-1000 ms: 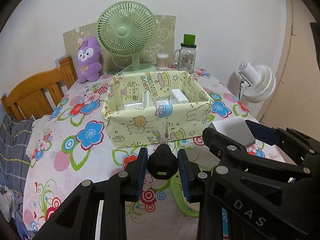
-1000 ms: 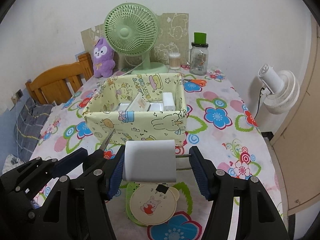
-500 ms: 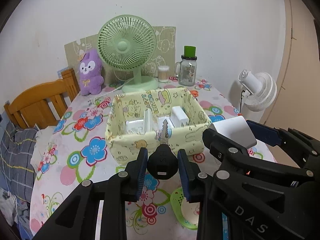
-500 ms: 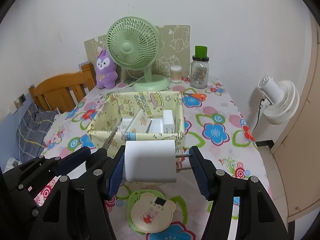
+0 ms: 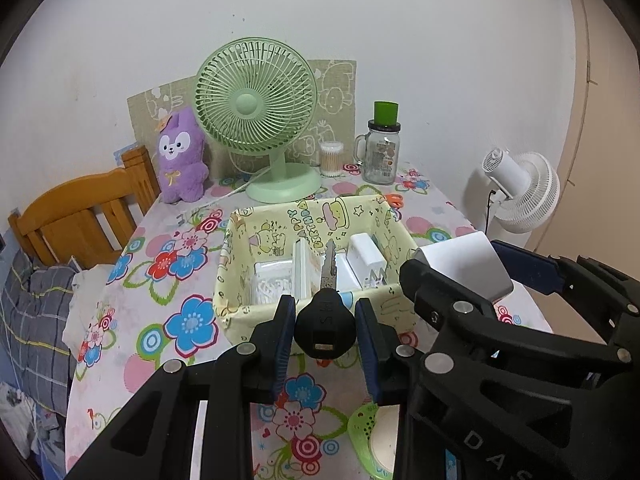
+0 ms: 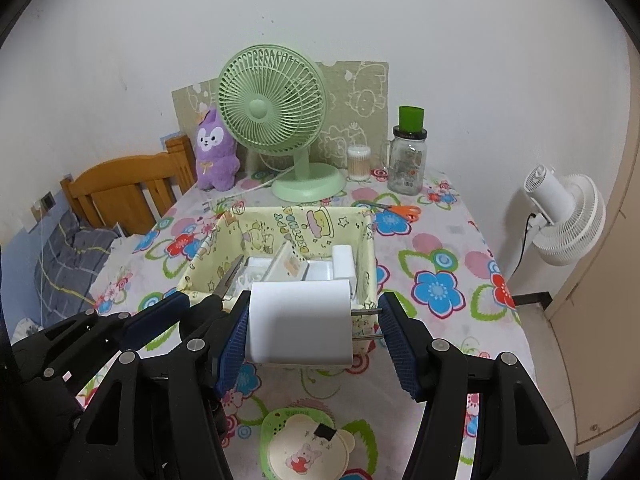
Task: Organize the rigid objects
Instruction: 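Lift the key fob and charger block and carry them over the basket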
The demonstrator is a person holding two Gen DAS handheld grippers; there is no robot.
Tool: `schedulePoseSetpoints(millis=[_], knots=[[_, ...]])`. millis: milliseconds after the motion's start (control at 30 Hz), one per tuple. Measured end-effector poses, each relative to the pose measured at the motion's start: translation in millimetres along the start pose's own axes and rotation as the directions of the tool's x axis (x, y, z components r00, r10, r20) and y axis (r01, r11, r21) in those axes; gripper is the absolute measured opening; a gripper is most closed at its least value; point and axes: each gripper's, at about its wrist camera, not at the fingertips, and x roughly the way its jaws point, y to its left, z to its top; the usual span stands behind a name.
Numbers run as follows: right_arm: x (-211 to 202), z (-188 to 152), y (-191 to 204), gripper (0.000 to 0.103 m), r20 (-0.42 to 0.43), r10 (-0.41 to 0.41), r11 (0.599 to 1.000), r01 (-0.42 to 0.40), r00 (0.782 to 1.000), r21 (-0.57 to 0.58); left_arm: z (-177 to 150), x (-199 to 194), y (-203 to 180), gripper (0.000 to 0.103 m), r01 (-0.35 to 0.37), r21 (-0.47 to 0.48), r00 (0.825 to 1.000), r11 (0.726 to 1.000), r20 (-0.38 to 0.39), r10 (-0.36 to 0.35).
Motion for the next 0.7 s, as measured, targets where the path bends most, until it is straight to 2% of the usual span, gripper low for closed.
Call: schedulePoseSetpoints(millis=[700], knots=[[37.7, 26.1, -3.1, 0.065, -0.009, 0.009, 1.000, -0.009, 1.000, 0.027, 28.9, 35.9, 11.2, 0.031, -0.007, 0.005, 1.000, 1.000, -0.011, 0.007]])
